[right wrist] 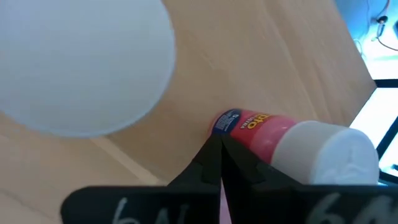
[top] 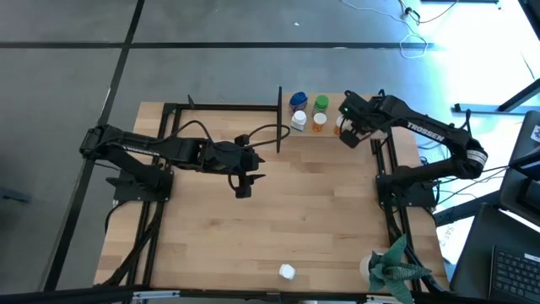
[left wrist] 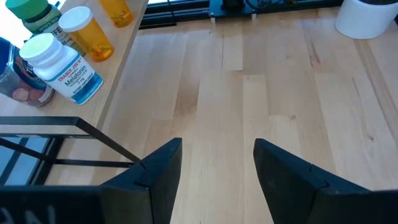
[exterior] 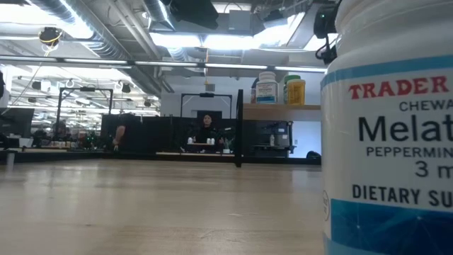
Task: Pick and place medicine bottles onto shelf by color
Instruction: Put the pink medicine bottle on the shelf, then adjust the orange medicine bottle on the shelf
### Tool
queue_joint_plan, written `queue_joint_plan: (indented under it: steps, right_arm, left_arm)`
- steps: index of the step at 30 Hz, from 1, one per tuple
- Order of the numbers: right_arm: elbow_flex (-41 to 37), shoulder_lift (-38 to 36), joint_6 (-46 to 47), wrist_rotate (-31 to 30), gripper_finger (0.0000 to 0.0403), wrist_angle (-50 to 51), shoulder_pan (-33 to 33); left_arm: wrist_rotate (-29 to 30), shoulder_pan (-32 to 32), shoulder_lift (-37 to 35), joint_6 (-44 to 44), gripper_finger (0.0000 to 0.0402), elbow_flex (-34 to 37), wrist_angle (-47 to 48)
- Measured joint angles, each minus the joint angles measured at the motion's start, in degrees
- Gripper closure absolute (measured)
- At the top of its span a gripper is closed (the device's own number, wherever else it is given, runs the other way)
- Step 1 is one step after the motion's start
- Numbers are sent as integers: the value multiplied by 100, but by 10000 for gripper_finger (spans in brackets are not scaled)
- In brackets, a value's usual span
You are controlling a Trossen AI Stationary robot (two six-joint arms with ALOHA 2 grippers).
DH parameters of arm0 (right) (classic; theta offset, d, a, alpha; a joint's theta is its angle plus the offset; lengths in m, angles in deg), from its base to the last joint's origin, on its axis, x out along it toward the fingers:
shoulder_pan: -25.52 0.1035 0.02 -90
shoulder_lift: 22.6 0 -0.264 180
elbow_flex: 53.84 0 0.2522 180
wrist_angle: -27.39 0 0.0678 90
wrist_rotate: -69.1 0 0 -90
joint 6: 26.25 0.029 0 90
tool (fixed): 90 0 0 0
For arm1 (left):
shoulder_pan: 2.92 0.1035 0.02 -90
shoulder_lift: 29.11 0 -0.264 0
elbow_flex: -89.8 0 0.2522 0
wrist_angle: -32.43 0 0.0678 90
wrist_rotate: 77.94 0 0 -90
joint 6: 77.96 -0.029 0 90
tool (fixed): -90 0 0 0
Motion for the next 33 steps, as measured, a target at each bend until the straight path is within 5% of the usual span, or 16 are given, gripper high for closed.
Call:
queue_joint_plan:
  steps: [19,26,33]
  right_arm:
    - [-2,37,-299,-1020,398,-122,-205]
    - [11,4,-505,-909,398,-194,-26]
    - [595,-282,-580,-280,398,-249,830]
  left_arm:
    - [291,2,2,159,208,0,-2]
    - [293,2,2,161,208,0,-2]
    - [294,0,2,323,208,0,32]
